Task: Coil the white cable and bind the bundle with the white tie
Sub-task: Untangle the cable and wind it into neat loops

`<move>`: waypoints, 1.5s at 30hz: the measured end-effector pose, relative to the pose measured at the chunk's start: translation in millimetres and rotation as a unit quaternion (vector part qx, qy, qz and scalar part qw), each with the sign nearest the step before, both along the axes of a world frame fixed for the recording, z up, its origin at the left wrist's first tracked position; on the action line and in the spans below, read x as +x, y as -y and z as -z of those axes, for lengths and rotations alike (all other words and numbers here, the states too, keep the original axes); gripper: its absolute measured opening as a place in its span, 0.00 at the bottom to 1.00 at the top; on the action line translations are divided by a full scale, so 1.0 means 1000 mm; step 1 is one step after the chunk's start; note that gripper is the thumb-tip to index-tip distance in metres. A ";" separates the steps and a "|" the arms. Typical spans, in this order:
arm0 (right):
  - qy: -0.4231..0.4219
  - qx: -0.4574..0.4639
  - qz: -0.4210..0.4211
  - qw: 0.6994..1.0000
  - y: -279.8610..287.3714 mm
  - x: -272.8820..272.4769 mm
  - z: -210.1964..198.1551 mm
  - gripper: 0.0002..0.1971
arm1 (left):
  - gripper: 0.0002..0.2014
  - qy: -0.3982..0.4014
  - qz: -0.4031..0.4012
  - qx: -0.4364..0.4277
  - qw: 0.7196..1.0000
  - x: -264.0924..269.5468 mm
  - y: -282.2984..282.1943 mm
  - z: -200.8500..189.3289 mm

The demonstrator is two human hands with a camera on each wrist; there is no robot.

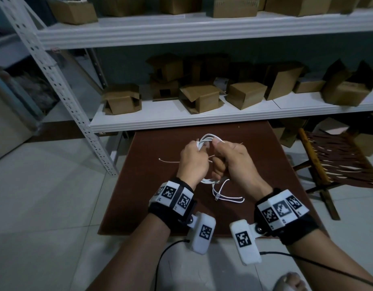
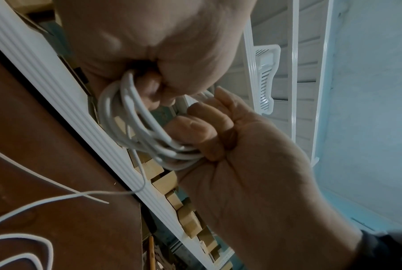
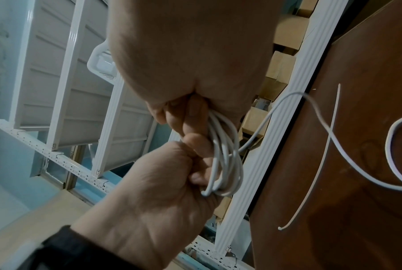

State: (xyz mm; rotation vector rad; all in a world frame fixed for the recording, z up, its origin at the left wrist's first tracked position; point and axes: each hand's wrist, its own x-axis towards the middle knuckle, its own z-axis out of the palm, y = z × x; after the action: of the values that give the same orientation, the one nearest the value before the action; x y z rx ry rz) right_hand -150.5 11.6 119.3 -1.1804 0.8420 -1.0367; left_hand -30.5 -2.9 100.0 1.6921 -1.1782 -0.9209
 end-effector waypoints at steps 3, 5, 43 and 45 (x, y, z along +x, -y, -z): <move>-0.008 -0.002 0.004 1.000 -0.001 0.000 0.001 0.32 | 0.13 0.019 -0.006 0.000 1.000 0.001 -0.004 -0.006; -0.023 -0.011 0.007 1.000 -0.003 0.000 -0.001 0.33 | 0.12 0.046 -0.004 -0.005 0.999 0.003 -0.006 -0.006; 0.073 0.049 0.078 0.993 0.015 -0.018 -0.008 0.25 | 0.28 -0.457 0.221 -0.068 0.859 0.012 -0.014 -0.020; 0.072 0.048 0.079 0.993 0.015 -0.018 -0.008 0.25 | 0.24 -0.472 0.215 -0.068 0.852 0.011 -0.014 -0.019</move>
State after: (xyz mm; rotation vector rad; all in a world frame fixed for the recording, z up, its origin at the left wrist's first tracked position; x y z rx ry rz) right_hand -168.6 -3.5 127.7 -0.9574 0.8722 -1.1823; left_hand -19.1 10.8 118.8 0.6456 -0.8755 -1.6398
